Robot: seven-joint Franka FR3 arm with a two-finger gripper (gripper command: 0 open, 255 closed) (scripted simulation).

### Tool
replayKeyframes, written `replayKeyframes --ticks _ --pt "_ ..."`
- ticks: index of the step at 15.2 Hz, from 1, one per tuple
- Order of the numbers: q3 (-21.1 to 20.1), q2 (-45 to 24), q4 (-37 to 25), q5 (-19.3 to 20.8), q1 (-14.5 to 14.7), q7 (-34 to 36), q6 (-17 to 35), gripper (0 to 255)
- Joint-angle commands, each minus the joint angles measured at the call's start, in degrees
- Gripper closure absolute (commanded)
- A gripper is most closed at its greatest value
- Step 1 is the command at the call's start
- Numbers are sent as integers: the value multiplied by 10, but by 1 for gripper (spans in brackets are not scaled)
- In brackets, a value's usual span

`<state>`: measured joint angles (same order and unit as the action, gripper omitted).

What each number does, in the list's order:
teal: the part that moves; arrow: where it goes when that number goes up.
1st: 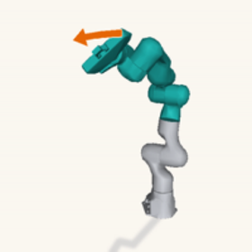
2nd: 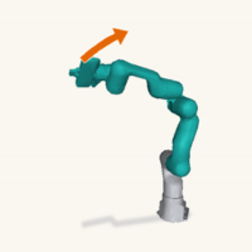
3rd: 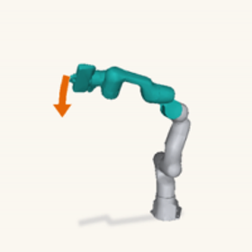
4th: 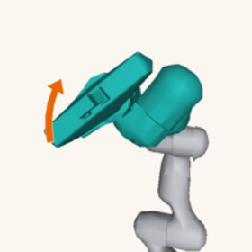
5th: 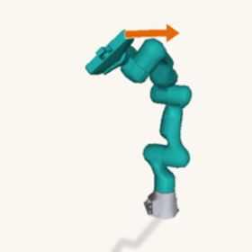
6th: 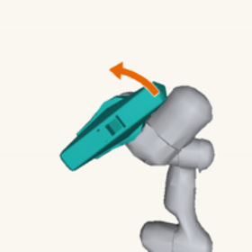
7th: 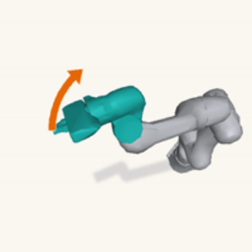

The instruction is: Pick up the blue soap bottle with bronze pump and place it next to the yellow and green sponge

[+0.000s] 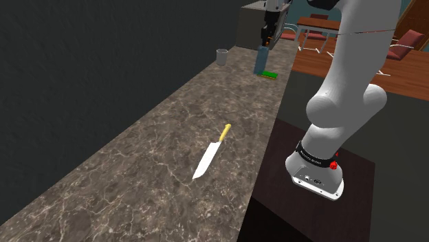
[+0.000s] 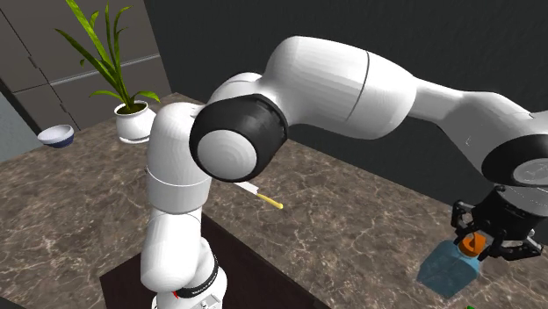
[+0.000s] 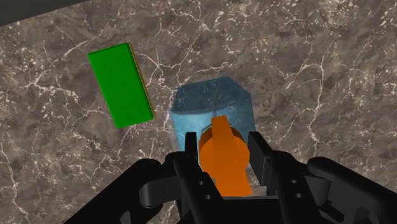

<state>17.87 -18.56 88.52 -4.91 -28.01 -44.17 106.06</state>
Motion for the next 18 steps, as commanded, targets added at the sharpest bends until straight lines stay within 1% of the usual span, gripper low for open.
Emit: replayKeyframes --ticks 1,10,17,18 --pt "0 -2 12 -1 0 -2 15 255" --pt "-3 -16 60 -7 0 -5 76 255" --pt "-3 -16 60 -7 0 -5 76 255" --pt "-3 -16 60 -7 0 -5 76 0"
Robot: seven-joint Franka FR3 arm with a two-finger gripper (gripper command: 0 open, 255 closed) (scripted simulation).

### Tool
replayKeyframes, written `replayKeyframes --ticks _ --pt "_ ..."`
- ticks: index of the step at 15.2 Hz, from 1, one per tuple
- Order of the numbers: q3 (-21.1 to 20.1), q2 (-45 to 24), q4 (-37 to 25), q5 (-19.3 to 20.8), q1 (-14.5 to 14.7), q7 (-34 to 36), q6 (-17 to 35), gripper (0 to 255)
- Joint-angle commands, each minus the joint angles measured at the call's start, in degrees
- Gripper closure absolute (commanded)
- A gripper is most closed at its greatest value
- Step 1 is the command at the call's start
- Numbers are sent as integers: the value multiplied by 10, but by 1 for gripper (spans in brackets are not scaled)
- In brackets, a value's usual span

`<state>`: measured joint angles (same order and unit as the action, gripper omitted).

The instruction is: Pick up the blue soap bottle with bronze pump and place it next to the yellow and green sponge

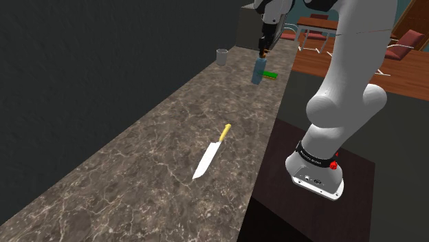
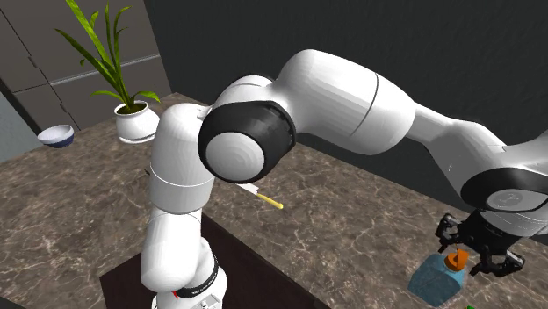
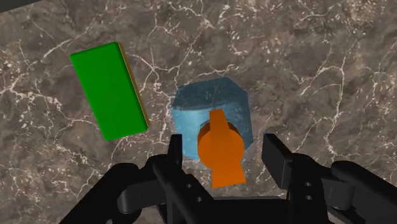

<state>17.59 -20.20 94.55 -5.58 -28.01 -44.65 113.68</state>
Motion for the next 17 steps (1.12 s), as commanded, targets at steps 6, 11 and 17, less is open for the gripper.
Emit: replayKeyframes --ticks 6,11,17 --pt "1 5 -13 2 0 1 -17 0" --pt "3 15 -53 6 0 4 -67 0" --pt "3 15 -53 6 0 4 -67 0"
